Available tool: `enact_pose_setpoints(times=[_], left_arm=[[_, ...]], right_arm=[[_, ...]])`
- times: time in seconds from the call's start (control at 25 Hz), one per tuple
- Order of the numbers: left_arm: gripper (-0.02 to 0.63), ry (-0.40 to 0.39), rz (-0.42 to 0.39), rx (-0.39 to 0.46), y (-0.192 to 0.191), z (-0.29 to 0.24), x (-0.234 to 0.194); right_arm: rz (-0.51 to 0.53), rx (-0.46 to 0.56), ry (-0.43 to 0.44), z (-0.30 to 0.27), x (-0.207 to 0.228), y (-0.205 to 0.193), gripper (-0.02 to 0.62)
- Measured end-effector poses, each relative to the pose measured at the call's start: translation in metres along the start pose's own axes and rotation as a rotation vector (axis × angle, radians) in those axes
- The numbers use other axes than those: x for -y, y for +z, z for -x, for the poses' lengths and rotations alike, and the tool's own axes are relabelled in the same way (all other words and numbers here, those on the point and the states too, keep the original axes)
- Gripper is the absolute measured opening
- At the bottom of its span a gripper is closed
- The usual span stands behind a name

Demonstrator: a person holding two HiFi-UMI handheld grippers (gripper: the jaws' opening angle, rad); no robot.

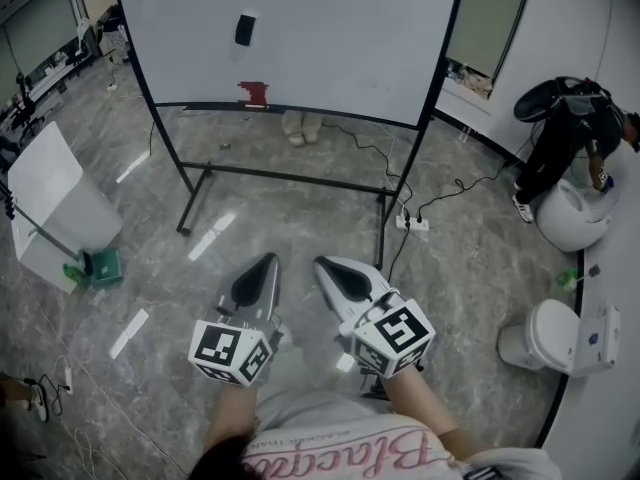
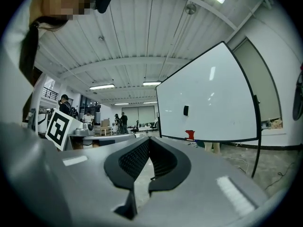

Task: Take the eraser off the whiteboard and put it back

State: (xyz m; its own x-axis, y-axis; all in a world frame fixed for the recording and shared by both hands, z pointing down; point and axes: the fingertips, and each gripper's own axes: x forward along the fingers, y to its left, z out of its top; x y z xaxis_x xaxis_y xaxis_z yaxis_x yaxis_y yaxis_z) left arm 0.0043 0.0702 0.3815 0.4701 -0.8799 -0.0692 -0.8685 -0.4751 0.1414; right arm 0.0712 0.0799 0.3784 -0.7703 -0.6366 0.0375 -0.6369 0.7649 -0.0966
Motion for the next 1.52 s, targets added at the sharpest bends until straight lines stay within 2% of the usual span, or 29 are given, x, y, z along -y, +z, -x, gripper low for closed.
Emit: enact_pose_setpoints(times=[0.28,0.56,0.76,1.0,1.12,1.32,1.48,1.52], left_arm=[[-0.002,-0.052,0.005,0.044,0.022,-0.064,-0.07],[-0.002,-0.125,-0.048,0.057,0.042,-0.124,-0.132],[0.0,-0.135,-0.085,0.058,0.048,-0.158,-0.167],[0.0,-0.179,-0.145,0.054,0.057,-0.201,-0.194],[-0.001,-0.163,-0.197,0.063,0.059,-0.227,-0.214],[0.0,-0.113,-0.204,0.091,0.075,-0.285,-0.256],[0.0,-0.086,-0.274,0.102,0.098,-0.335,-0.284],[0.023,-0.071,-0.292,0.103,0.102,-0.346,-0.291]], right_arm=[[0.024,0.003,-0.016,-0.087,0.039,0.018,0.002],[0.082,0.045,-0.043,-0.176,0.075,0.049,0.002],[0.109,0.041,-0.055,-0.211,0.093,0.051,0.002],[0.078,0.03,-0.028,-0.254,0.129,0.058,0.002],[0.079,0.051,-0.023,-0.277,0.158,0.065,0.002],[0.065,0.085,-0.032,-0.327,0.21,0.085,0.002],[0.15,0.078,0.051,-0.37,0.229,0.106,0.002],[0.171,0.077,0.07,-0.378,0.234,0.11,0.002]])
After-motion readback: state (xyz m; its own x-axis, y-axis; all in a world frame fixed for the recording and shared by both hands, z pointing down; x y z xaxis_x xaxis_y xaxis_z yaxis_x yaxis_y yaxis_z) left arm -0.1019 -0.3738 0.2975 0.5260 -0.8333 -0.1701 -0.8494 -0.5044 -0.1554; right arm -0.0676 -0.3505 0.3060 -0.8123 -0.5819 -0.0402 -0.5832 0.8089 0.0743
